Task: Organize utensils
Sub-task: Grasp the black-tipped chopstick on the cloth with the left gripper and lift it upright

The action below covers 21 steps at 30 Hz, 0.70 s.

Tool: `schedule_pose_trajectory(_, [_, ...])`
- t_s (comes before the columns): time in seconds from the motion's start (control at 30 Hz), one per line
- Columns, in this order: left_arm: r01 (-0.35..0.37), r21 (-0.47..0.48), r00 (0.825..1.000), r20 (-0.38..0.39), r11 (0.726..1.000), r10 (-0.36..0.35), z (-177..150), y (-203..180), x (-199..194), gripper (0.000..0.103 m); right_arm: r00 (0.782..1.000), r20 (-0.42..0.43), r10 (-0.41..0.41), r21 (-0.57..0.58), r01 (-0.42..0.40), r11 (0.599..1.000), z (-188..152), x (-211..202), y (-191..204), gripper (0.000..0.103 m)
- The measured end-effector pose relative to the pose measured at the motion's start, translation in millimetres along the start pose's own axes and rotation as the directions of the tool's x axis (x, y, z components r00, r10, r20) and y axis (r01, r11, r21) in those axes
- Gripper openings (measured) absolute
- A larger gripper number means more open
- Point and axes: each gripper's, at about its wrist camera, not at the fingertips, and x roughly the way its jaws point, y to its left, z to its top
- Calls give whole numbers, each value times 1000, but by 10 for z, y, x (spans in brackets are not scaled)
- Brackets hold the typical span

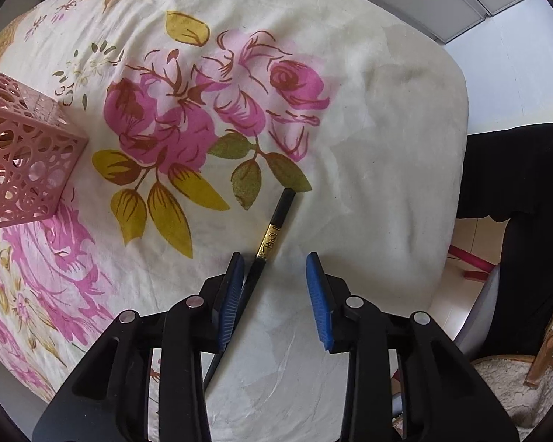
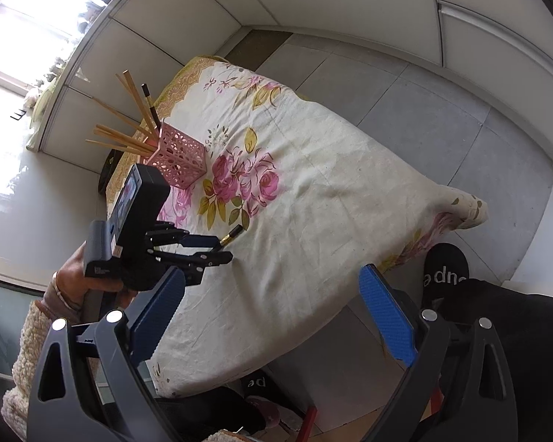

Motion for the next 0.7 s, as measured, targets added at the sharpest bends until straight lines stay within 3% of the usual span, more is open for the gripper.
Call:
schedule_pose_trajectory(0.13, [-39,20,999,-5,999,39,16,41,11,23,995,-39,88,-12,-89,996,-40,4,18,93])
schedule_pose_trajectory(0.17, [-73,14,997,0,997,73,10,48,13,13,992,-42,117,-14,-118,993,-38,-3,32,93])
schedule_pose_trajectory(0.27, [-99,-58,994,35,993,101,-3,98,-1,7,975,-64,213,-5,-214,977,-10,-10,62,93])
schedule_pose_trajectory(0.37, [-90,-152,989,102,984,106,-209,129,-20,6,931,-120,345,56,-341,938,35,73,35,93])
schedule_pose_trajectory(0.47, [-57,-247,972,208,967,110,-405,234,-166,6,896,-130,424,144,-406,902,58,156,-54,93])
schedule_pose_trajectory(0.6, [28,-379,911,391,925,132,-753,445,-615,6,914,-110,390,148,-373,916,80,195,-139,94])
schedule_pose_trajectory(0.7, [72,-440,839,512,895,184,-1019,535,-1006,6,916,-108,385,163,-366,916,75,232,-174,94])
